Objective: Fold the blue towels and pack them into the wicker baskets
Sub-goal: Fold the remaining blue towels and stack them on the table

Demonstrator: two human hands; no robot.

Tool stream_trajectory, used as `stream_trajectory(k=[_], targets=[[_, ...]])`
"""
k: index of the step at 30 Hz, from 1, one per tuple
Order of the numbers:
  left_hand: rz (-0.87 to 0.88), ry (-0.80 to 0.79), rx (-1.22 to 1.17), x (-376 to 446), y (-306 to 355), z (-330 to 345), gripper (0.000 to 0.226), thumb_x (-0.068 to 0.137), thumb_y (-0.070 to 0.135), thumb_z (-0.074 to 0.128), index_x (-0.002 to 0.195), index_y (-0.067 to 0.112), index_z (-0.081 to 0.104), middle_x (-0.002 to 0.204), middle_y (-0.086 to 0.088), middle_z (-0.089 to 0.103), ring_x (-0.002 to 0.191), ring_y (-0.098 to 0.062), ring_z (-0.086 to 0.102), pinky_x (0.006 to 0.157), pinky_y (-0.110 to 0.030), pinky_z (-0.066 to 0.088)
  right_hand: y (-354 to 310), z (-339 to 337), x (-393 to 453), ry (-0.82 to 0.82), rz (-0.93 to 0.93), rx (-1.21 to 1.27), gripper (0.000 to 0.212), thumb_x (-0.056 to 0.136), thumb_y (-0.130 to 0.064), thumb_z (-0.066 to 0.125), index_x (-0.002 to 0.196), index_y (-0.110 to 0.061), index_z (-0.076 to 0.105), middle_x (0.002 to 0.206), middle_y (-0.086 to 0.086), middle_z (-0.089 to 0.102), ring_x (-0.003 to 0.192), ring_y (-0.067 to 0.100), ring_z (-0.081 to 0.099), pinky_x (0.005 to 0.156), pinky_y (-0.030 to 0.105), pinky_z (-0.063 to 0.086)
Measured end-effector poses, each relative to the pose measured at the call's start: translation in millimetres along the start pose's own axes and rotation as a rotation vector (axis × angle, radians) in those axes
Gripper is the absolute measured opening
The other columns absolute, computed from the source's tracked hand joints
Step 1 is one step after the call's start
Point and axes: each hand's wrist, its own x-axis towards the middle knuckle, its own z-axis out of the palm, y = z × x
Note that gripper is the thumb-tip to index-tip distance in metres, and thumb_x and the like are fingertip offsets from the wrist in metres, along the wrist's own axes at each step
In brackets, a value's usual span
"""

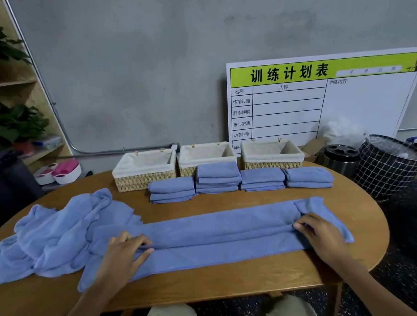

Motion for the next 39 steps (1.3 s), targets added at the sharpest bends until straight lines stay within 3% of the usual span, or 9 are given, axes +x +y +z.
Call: stream_trajectory(k=[5, 11, 15, 19, 26, 31, 35, 37, 39], targets=[[-0.047, 0.061, -0.034, 19.3, -5.0, -3.2, 0.029, 0.092, 0.053, 0.045, 0.080, 0.030, 0.059, 0.065, 0.017, 0.035, 0.064, -0.006, 0.038, 0.055, -0.031, 0.034, -5.9, 8.2, 16.5, 0.030, 0.072, 0.085, 0.018, 0.096, -0.023, 0.063, 0.078, -0.026, 0.064, 0.082, -0.005, 0.064, 0.075, 0.012, 0.060, 0.067, 0.040, 0.048], [0.010, 0.109, -0.070, -1.0, 9.2, -7.1, 0.052, 0.098, 0.066, 0.036, 0.078, 0.027, 0.064, 0.065, 0.015, 0.039, 0.066, -0.010, 0.045, 0.060, -0.033, 0.038, -5.5, -3.6, -3.1, 0.057, 0.002, 0.172, 0.011, 0.093, -0.025, 0.063, 0.083, -0.023, 0.067, 0.086, -0.012, 0.064, 0.083, 0.003, 0.059, 0.068, 0.016, 0.042], [0.005, 0.089, -0.099, -13.6, 16.2, -7.6, 0.055, 0.093, 0.074, 0.036, 0.087, 0.032, 0.071, 0.079, 0.036, 0.041, 0.075, 0.000, 0.044, 0.064, -0.026, 0.040, 2.2, -5.5, -11.5, 0.003, -0.038, 0.072, 0.009, 0.092, -0.019, 0.068, 0.084, -0.024, 0.068, 0.089, -0.012, 0.063, 0.080, 0.005, 0.060, 0.068, 0.023, 0.045], [0.019, 0.090, -0.076, -12.2, 17.4, -12.8, 0.057, 0.091, 0.076, 0.035, 0.089, 0.033, 0.072, 0.082, 0.040, 0.039, 0.077, 0.000, 0.044, 0.063, -0.029, 0.045, -0.7, -8.9, -10.3, -0.035, -0.022, 0.017, 0.010, 0.092, -0.021, 0.069, 0.083, -0.027, 0.068, 0.090, -0.012, 0.063, 0.081, 0.003, 0.059, 0.068, 0.019, 0.042], [-0.022, 0.092, -0.084, -16.0, 9.5, -4.0, 0.055, 0.089, 0.078, 0.035, 0.084, 0.034, 0.068, 0.086, 0.032, 0.060, 0.075, -0.003, 0.047, 0.064, -0.035, 0.046, -2.6, -9.8, -14.0, -0.033, -0.001, 0.032, 0.009, 0.091, -0.021, 0.070, 0.083, -0.024, 0.070, 0.092, -0.012, 0.064, 0.084, 0.003, 0.061, 0.072, 0.018, 0.044], [-0.020, 0.074, -0.026, -15.0, 6.2, 0.8, 0.055, 0.089, 0.080, 0.032, 0.083, 0.037, 0.065, 0.082, 0.027, 0.063, 0.073, -0.003, 0.046, 0.064, -0.031, 0.041, -0.6, -5.5, -10.4, -0.041, 0.008, 0.043, 0.009, 0.091, -0.018, 0.070, 0.083, -0.020, 0.069, 0.093, -0.010, 0.064, 0.085, 0.006, 0.061, 0.073, 0.027, 0.048], [0.004, 0.074, 0.039, -0.3, 1.5, 2.4, 0.034, 0.081, 0.066, 0.053, 0.081, 0.033, 0.064, 0.078, 0.028, 0.059, 0.074, -0.002, 0.039, 0.061, -0.029, 0.037, -2.9, -4.7, 2.0, -0.086, 0.014, 0.086, 0.017, 0.092, -0.013, 0.069, 0.078, -0.023, 0.066, 0.087, -0.007, 0.064, 0.082, 0.011, 0.061, 0.073, 0.026, 0.047], [0.007, 0.080, 0.035, 4.5, 3.1, 0.6, 0.032, 0.082, 0.064, 0.053, 0.080, 0.033, 0.062, 0.082, 0.026, 0.065, 0.075, -0.002, 0.041, 0.061, -0.031, 0.040, -6.0, -6.3, 5.0, -0.074, 0.014, 0.121, 0.019, 0.092, -0.011, 0.068, 0.077, -0.022, 0.065, 0.087, -0.005, 0.065, 0.082, 0.012, 0.061, 0.074, 0.027, 0.048], [0.006, 0.103, -0.011, 2.5, 5.1, -3.9, 0.041, 0.088, 0.073, 0.047, 0.082, 0.035, 0.062, 0.088, 0.026, 0.068, 0.076, -0.002, 0.046, 0.064, -0.032, 0.040, -8.9, -9.7, 2.6, -0.041, 0.013, 0.156, 0.015, 0.091, -0.011, 0.068, 0.079, -0.019, 0.068, 0.090, -0.005, 0.066, 0.087, 0.007, 0.061, 0.076, 0.019, 0.047]])
